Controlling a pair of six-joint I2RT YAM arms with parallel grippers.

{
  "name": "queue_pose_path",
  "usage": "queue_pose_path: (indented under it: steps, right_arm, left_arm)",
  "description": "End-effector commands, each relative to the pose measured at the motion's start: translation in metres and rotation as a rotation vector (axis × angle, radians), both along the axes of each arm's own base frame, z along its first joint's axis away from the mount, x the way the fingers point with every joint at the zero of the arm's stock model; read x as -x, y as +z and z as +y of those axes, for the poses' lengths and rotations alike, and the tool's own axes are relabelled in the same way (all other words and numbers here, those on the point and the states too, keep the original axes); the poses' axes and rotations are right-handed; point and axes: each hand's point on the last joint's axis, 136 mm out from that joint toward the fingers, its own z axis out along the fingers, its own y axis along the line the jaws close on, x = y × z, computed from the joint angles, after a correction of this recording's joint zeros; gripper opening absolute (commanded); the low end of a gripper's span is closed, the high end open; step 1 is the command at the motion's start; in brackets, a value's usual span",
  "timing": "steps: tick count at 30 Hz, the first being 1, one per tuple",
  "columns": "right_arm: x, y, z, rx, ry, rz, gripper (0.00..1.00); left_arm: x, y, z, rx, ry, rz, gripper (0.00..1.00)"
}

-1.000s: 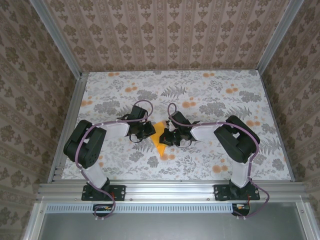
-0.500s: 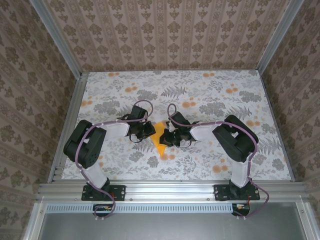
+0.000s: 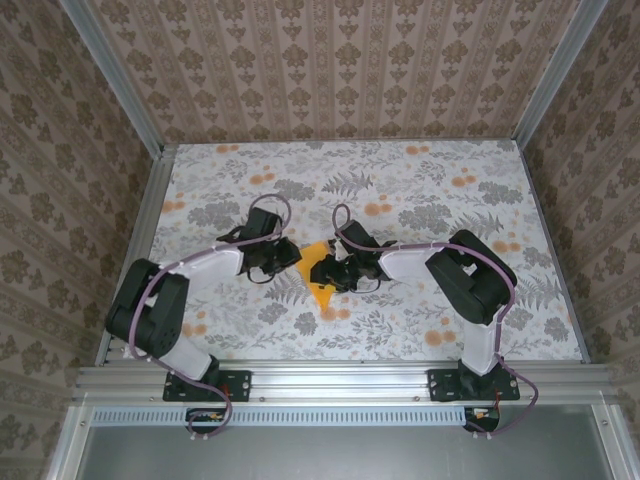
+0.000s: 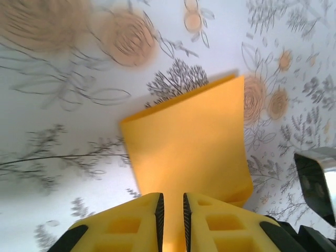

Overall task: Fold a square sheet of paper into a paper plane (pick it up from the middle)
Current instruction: Fold the triangle third at the center of the table.

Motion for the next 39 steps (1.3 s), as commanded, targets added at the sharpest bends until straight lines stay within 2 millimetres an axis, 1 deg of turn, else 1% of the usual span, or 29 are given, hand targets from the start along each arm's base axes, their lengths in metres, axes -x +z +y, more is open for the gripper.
queue_pose_path:
  steps: [1, 3, 4, 5, 6, 9, 11, 12, 13, 17, 20, 22, 27, 35, 39]
  right_arm:
    - [0.005, -0.023, -0.012, 0.082, -0.023, 0.041, 0.42]
    - [0.006, -0.024, -0.012, 0.084, -0.023, 0.041, 0.42]
    - [0.005, -0.023, -0.013, 0.084, -0.025, 0.039, 0.4]
    - [0.006, -0.024, -0.013, 0.087, -0.025, 0.04, 0.36]
    - [0.006, -0.024, -0.014, 0.091, -0.026, 0.04, 0.32]
    - [0.007, -0.027, -0.016, 0.103, -0.024, 0.044, 0.19]
    - [0.007, -0.028, -0.016, 0.109, -0.021, 0.046, 0.13]
    - [0.008, -0.029, -0.017, 0.109, -0.017, 0.048, 0.12]
    - [0.009, -0.029, -0.016, 0.108, -0.016, 0.049, 0.11]
    - [0.01, -0.028, -0.014, 0.094, 0.0, 0.044, 0.08]
    - [0.011, -0.025, -0.011, 0.074, 0.012, 0.036, 0.08]
    - [0.011, -0.025, -0.011, 0.068, 0.016, 0.034, 0.07]
    - [0.012, -0.023, -0.009, 0.055, 0.027, 0.029, 0.06]
    - [0.012, -0.024, -0.01, 0.057, 0.03, 0.032, 0.04]
    - [0.013, -0.026, -0.01, 0.061, 0.028, 0.035, 0.04]
  left_arm:
    - [0.011, -0.006, 0.025, -0.041, 0.063, 0.031, 0.21]
    - [0.016, -0.004, 0.027, -0.038, 0.061, 0.028, 0.21]
    - [0.017, -0.003, 0.028, -0.036, 0.058, 0.027, 0.21]
    - [0.014, -0.002, 0.036, -0.035, 0.082, 0.028, 0.21]
    - [0.015, -0.001, 0.036, -0.032, 0.076, 0.025, 0.21]
    - [0.018, 0.001, 0.029, -0.013, 0.048, 0.023, 0.2]
    - [0.018, 0.003, 0.026, -0.011, 0.029, 0.018, 0.19]
    - [0.023, 0.003, 0.016, -0.011, -0.008, 0.018, 0.19]
    - [0.024, 0.004, 0.01, -0.007, -0.027, 0.014, 0.19]
    - [0.031, 0.001, -0.016, 0.009, -0.101, 0.025, 0.18]
    - [0.037, -0.006, -0.036, 0.028, -0.149, 0.042, 0.18]
    - [0.039, -0.013, -0.043, 0.024, -0.158, 0.06, 0.17]
    - [0.039, -0.024, -0.048, 0.014, -0.163, 0.085, 0.17]
    - [0.044, -0.028, -0.052, 0.015, -0.179, 0.105, 0.13]
    - [0.047, -0.03, -0.048, 0.002, -0.18, 0.112, 0.13]
